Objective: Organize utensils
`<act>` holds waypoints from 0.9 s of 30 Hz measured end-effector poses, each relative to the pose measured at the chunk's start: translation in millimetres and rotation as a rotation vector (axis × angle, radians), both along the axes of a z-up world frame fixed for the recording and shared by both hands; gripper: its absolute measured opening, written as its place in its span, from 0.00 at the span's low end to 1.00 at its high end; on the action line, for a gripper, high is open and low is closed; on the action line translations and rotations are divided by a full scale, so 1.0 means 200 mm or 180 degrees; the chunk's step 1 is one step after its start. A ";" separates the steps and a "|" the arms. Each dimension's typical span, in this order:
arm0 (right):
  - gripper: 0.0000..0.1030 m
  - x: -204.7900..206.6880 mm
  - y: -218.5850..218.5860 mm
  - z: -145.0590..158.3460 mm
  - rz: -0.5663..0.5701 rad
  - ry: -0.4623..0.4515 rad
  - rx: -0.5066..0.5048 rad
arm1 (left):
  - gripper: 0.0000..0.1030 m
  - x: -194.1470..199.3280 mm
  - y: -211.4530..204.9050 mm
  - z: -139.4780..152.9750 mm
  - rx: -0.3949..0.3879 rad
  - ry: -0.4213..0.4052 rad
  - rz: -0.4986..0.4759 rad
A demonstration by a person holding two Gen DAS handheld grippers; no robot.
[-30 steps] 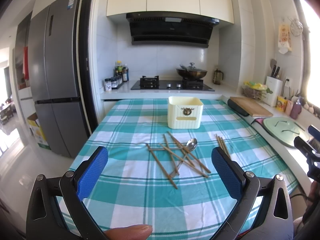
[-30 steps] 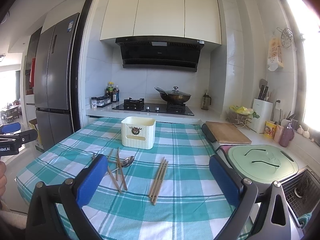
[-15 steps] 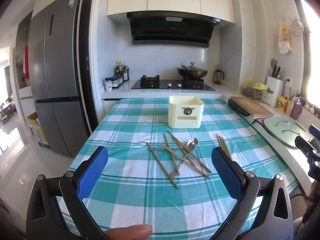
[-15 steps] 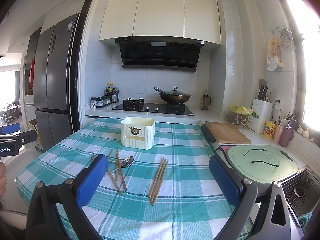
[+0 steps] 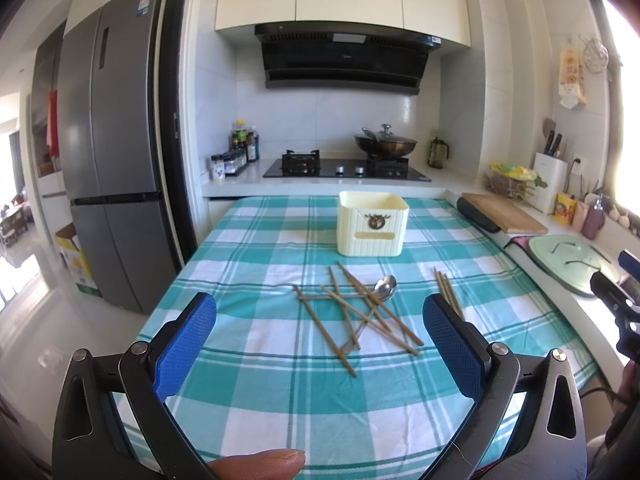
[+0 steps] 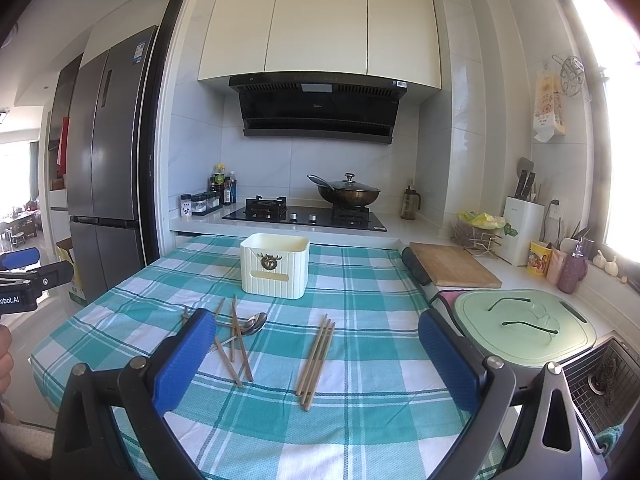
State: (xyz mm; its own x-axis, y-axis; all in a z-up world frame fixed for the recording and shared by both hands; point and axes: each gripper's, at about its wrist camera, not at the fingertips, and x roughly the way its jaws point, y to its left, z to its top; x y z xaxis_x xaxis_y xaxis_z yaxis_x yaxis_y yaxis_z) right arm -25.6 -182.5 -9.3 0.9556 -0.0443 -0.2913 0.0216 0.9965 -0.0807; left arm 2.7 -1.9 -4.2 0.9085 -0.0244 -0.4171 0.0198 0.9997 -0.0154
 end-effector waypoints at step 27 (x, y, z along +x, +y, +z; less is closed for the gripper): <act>1.00 0.00 0.00 0.01 -0.0002 -0.0006 -0.0001 | 1.00 0.02 0.01 -0.02 0.0010 -0.0009 0.0005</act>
State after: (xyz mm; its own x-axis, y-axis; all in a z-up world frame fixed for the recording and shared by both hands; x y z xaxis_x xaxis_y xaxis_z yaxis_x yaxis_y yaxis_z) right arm -24.9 -181.9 -8.3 0.9561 -0.0450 -0.2896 0.0223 0.9965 -0.0809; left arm 7.1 0.8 -7.9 0.9097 -0.0216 -0.4147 0.0181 0.9998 -0.0123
